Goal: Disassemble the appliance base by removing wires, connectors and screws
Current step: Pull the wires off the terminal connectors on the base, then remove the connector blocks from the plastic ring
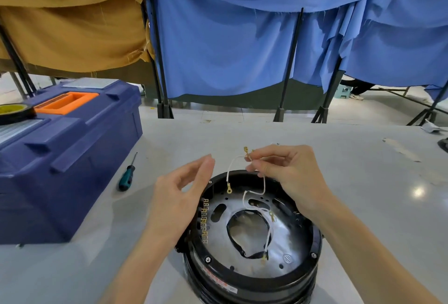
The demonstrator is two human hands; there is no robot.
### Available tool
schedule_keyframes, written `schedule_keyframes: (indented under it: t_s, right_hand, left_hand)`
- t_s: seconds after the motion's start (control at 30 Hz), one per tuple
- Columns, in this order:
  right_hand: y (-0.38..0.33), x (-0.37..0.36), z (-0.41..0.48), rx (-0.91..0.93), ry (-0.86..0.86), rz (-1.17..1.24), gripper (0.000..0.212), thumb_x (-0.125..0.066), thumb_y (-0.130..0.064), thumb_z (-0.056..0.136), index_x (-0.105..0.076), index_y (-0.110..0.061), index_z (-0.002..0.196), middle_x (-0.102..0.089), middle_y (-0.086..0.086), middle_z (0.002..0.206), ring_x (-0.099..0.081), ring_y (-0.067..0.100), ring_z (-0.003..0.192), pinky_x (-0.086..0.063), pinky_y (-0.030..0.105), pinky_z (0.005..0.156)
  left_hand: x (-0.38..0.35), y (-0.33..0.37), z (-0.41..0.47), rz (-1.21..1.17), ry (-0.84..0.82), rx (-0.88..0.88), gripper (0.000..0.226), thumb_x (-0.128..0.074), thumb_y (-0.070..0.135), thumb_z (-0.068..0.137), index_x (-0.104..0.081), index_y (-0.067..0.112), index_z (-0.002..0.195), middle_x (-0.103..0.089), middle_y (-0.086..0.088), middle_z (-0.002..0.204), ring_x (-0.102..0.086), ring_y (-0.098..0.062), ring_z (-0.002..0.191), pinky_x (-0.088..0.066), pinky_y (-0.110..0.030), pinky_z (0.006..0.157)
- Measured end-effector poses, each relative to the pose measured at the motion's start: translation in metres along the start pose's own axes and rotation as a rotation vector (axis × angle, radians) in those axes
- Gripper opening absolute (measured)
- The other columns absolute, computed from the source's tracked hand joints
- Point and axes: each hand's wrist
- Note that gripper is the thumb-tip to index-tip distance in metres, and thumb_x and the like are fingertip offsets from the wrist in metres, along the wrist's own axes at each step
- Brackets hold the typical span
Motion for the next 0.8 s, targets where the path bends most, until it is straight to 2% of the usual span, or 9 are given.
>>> schedule_keyframes:
  t_s: [0.13,0.2,0.3,0.37,0.4,0.5,0.63,0.73,0.8]
  right_hand:
    - [0.000,-0.002,0.005,0.045,0.013,-0.055,0.018,-0.077,0.002,0.075,-0.078,-0.017,0.075,-0.075,0.002,0.072,-0.074,0.016,0.071,-0.058,0.024,0.070]
    - [0.001,-0.002,0.007,0.029,0.029,-0.068,0.022,-0.081,0.002,0.070,-0.075,-0.018,0.065,-0.074,0.002,0.070,-0.073,0.016,0.069,-0.058,0.024,0.069]
    - [0.003,0.000,0.009,-0.012,0.054,0.038,0.027,-0.081,0.006,0.067,-0.067,-0.014,0.057,-0.073,0.012,0.071,-0.074,0.025,0.068,-0.060,0.031,0.065]
    - [0.002,0.002,0.009,-0.025,0.051,0.141,0.018,-0.081,0.005,0.069,-0.066,-0.006,0.073,-0.072,0.017,0.075,-0.073,0.032,0.068,-0.060,0.033,0.063]
    - [0.003,0.003,0.009,-0.040,0.046,0.164,0.022,-0.081,0.002,0.071,-0.066,-0.005,0.086,-0.073,0.016,0.078,-0.073,0.032,0.069,-0.061,0.033,0.065]
    - [0.005,0.006,0.009,-0.173,-0.006,0.151,0.042,-0.080,-0.009,0.075,-0.063,-0.011,0.113,-0.075,0.011,0.085,-0.073,0.032,0.070,-0.061,0.033,0.065]
    - [0.009,0.011,0.008,-0.268,-0.153,0.245,0.016,-0.074,-0.005,0.080,-0.069,0.003,0.093,-0.071,0.024,0.077,-0.071,0.036,0.064,-0.060,0.030,0.055]
    - [0.015,0.016,0.015,-0.263,-0.026,0.305,0.005,-0.070,0.006,0.080,-0.068,0.008,0.085,-0.069,0.026,0.070,-0.070,0.032,0.057,-0.057,0.027,0.051]
    - [0.018,0.026,0.026,-0.268,0.082,0.350,0.005,-0.066,0.011,0.081,-0.066,0.011,0.086,-0.069,0.024,0.069,-0.069,0.029,0.056,-0.057,0.026,0.053]
  left_hand:
    - [-0.024,0.021,0.003,-0.159,-0.272,0.114,0.061,-0.068,0.060,0.074,-0.055,0.035,0.128,-0.075,0.007,0.100,-0.072,-0.013,0.092,-0.059,-0.025,0.072]
    - [-0.035,0.025,0.003,-0.177,-0.302,0.176,0.053,-0.064,0.047,0.080,-0.050,0.033,0.129,-0.076,0.003,0.094,-0.074,-0.021,0.082,-0.061,-0.030,0.065]
    - [-0.041,0.022,0.004,-0.199,-0.251,0.203,0.030,-0.048,0.033,0.097,-0.055,0.024,0.125,-0.076,-0.007,0.086,-0.073,-0.028,0.072,-0.059,-0.032,0.054]
    - [-0.042,0.019,0.006,-0.229,-0.220,0.191,0.028,-0.040,0.029,0.102,-0.057,0.018,0.122,-0.076,-0.010,0.084,-0.073,-0.030,0.071,-0.055,-0.027,0.050]
    - [-0.042,0.019,0.006,-0.243,-0.205,0.179,0.028,-0.039,0.028,0.103,-0.058,0.017,0.120,-0.075,-0.012,0.083,-0.072,-0.030,0.071,-0.054,-0.026,0.050]
    - [-0.042,0.022,0.013,-0.297,-0.150,0.139,0.028,-0.037,0.028,0.103,-0.060,0.019,0.116,-0.075,-0.014,0.082,-0.072,-0.029,0.072,-0.053,-0.023,0.053]
    - [-0.043,0.026,0.025,-0.280,-0.150,0.101,0.029,-0.038,0.029,0.103,-0.062,0.019,0.114,-0.075,-0.011,0.087,-0.072,-0.024,0.075,-0.054,-0.023,0.057]
    - [-0.048,0.025,0.031,-0.206,-0.160,0.093,0.037,-0.050,0.045,0.092,-0.062,0.021,0.117,-0.074,-0.007,0.094,-0.073,-0.022,0.079,-0.056,-0.022,0.063]
    - [-0.046,0.019,0.036,-0.036,-0.134,0.056,0.057,-0.055,0.063,0.076,-0.059,0.030,0.122,-0.071,0.004,0.099,-0.071,-0.008,0.083,-0.053,-0.014,0.066]
Point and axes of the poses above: each hand's wrist, its own z-axis towards the middle knuckle, its own x-axis out of the back of the hand, y = z × x
